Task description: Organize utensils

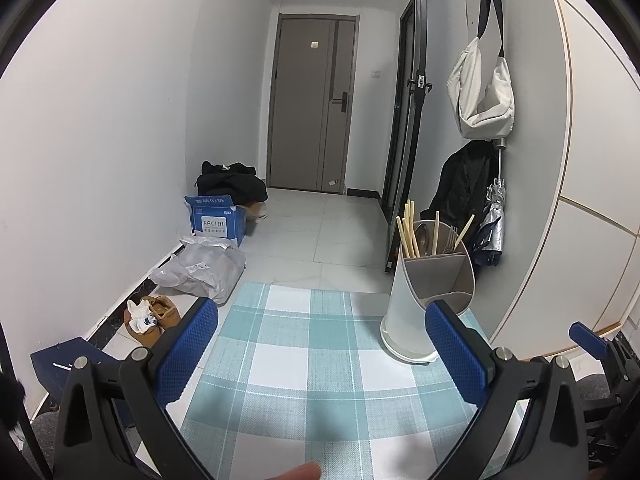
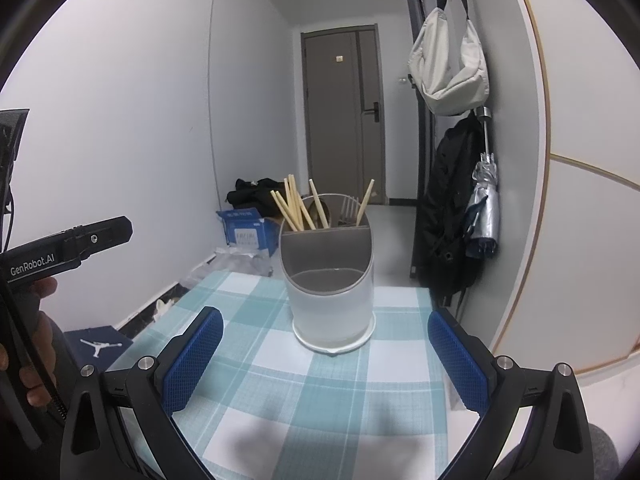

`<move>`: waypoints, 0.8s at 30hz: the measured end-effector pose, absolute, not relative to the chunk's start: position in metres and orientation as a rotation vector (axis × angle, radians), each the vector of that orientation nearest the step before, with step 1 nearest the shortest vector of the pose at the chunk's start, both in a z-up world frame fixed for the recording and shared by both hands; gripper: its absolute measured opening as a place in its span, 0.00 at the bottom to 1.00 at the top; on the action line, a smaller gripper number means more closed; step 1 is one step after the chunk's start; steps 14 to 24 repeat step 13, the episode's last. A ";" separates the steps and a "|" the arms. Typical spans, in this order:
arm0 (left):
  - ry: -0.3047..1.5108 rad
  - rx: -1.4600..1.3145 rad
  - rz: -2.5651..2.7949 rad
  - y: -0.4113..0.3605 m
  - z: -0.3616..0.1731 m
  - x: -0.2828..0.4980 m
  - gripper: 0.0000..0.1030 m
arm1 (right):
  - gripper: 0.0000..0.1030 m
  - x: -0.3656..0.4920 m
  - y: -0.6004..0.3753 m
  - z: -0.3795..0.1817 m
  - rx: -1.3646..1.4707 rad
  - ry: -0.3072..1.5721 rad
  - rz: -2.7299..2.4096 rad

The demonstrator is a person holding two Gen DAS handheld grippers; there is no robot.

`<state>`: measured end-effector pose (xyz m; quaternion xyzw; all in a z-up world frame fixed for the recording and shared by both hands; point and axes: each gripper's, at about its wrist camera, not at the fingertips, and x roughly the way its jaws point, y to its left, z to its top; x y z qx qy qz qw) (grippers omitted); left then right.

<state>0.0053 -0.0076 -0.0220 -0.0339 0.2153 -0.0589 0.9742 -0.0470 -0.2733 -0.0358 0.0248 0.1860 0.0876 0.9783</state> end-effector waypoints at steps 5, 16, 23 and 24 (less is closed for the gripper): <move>0.441 -0.073 -0.123 -0.008 -0.022 0.006 0.99 | 1.00 -0.045 -0.273 -0.038 0.051 0.381 0.177; 0.442 -0.107 -0.116 -0.006 -0.024 0.007 0.99 | 1.00 -0.044 -0.271 -0.040 0.044 0.395 0.179; 0.442 -0.107 -0.116 -0.006 -0.024 0.007 0.99 | 1.00 -0.044 -0.271 -0.040 0.044 0.395 0.179; 0.442 -0.107 -0.116 -0.006 -0.024 0.007 0.99 | 1.00 -0.044 -0.271 -0.040 0.044 0.395 0.179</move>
